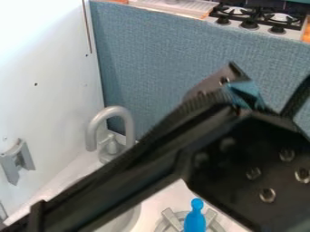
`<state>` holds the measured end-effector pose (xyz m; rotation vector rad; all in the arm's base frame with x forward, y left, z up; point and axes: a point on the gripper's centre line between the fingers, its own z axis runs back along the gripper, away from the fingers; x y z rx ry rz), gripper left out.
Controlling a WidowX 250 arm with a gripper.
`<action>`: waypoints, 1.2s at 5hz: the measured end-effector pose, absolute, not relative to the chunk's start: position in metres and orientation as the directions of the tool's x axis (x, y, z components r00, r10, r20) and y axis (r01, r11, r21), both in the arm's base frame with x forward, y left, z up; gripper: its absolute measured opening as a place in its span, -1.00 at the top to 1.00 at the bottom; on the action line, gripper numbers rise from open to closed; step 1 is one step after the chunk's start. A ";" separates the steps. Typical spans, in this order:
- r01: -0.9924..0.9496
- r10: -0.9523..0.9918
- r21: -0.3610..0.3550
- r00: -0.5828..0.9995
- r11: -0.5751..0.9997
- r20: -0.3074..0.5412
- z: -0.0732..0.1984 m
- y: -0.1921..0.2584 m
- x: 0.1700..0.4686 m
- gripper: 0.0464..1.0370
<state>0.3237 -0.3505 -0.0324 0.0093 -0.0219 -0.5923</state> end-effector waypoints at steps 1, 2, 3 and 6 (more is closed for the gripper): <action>0.553 -0.553 0.007 0.832 0.833 0.033 -0.045 -0.356 0.329 -0.93; 0.536 -0.536 0.002 0.844 0.844 0.004 -0.055 -0.353 0.337 -0.93; 0.498 -0.497 0.010 0.867 0.867 -0.027 -0.063 -0.344 0.349 -0.93; 0.472 -0.471 -0.019 0.876 0.881 -0.104 -0.077 -0.347 0.343 -0.32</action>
